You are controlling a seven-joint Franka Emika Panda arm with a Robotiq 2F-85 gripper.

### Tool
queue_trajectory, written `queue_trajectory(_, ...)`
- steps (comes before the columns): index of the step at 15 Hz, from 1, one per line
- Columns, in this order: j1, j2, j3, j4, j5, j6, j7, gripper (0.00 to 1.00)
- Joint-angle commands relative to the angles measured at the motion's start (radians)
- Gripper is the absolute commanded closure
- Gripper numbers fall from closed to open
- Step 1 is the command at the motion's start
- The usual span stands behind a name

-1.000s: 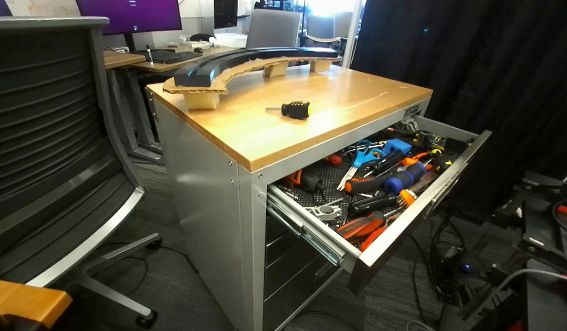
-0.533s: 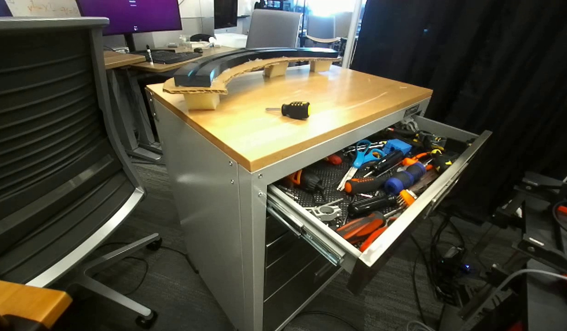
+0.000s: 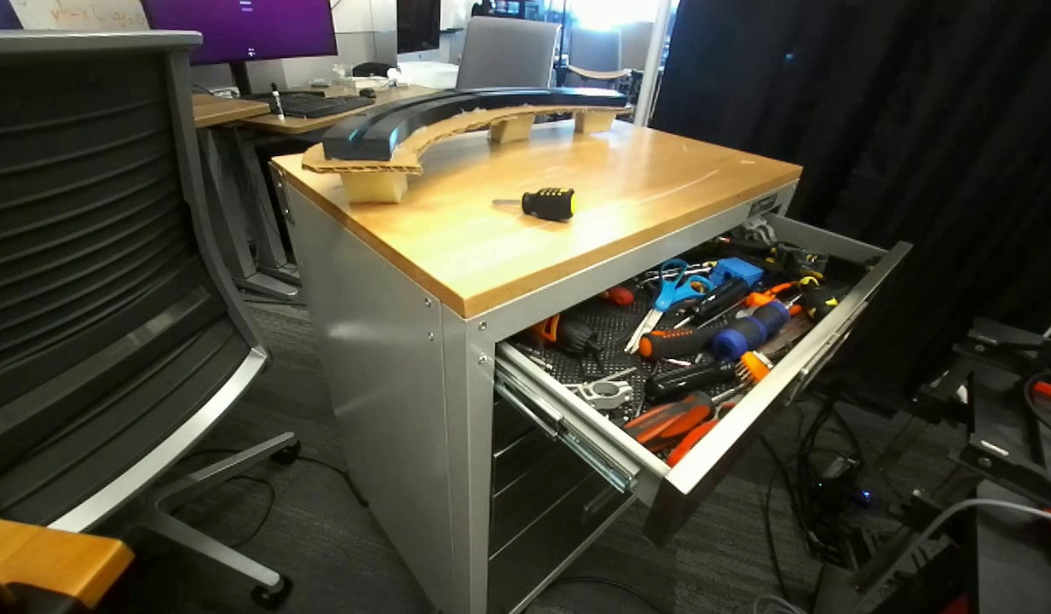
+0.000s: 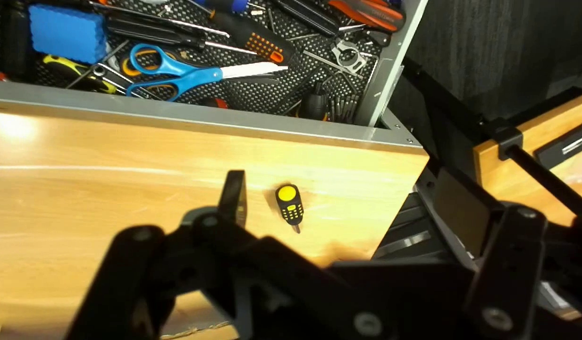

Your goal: Put the screwdriver in the drawer and close the drawer

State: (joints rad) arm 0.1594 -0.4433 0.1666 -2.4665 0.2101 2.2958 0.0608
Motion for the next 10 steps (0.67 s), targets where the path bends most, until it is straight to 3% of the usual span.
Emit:
queue_trajectory(1,0.012,0.136,0.032,0.040,-0.063,0.119,-0.012,0.00)
queue_trajectory(6,-0.004,0.354,0.071,0.058,-0.170,0.411,0.061,0.00)
queue_trajectory(10,-0.006,0.518,0.049,0.109,-0.321,0.584,0.176,0.00)
